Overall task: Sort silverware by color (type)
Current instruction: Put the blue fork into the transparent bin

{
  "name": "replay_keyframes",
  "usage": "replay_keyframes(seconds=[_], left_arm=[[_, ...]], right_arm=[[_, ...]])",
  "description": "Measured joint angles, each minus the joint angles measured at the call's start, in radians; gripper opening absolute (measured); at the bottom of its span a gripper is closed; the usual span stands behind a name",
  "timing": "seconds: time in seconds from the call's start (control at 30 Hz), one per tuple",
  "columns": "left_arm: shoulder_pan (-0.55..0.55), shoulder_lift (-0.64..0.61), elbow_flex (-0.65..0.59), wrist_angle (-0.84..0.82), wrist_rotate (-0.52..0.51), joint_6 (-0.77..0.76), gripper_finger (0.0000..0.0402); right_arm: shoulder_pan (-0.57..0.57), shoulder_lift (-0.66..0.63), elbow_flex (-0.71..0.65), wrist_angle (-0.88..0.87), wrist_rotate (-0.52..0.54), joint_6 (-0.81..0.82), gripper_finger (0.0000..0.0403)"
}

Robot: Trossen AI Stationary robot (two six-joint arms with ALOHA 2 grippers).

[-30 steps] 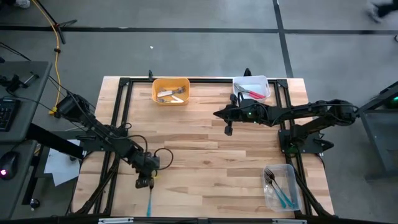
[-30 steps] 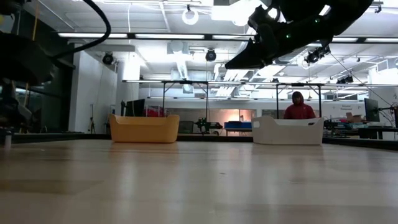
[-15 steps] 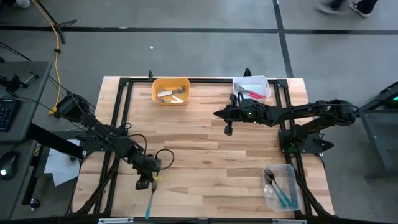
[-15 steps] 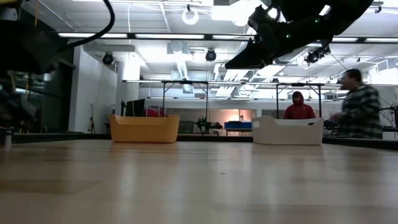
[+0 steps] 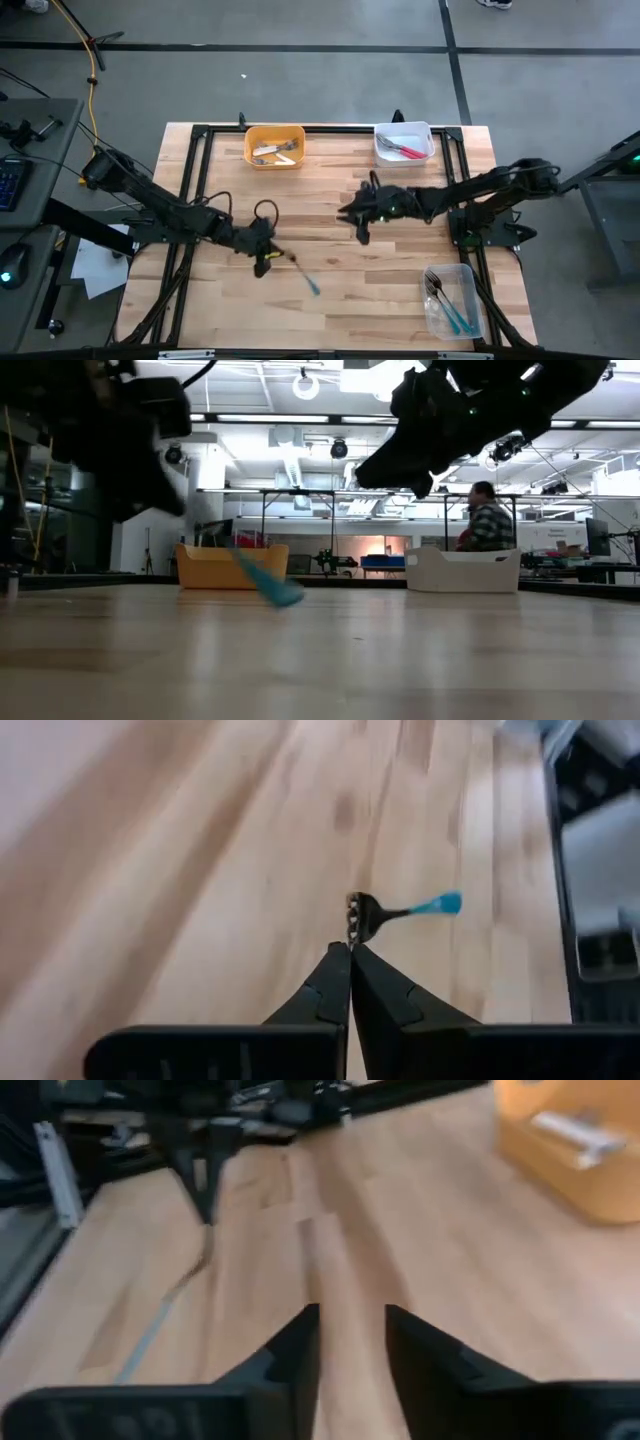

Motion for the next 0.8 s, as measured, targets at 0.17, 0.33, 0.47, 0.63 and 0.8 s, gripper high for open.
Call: replay_keyframes(seconds=[0.17,0.33,0.47,0.63,0.8], left_arm=[[0.050,0.000,0.000,0.086,-0.050,0.084,0.0001],[0.095,0.000,0.000,0.137,-0.060,0.123,0.0001],[0.125,0.000,0.000,0.167,-0.060,0.151,0.0001],[0.143,0.000,0.000,0.185,-0.062,0.170,0.0001],[0.154,0.000,0.000,0.208,-0.062,0.187,0.0001]], right_arm=[[0.059,0.106,0.005,0.110,0.007,0.100,0.0155],[0.076,0.212,0.076,0.129,-0.068,0.187,0.0178],[0.076,0.303,0.172,0.116,-0.127,0.233,0.0177],[0.057,0.373,0.273,0.061,-0.185,0.256,0.0177],[0.048,0.396,0.319,0.022,-0.213,0.253,0.0173]])
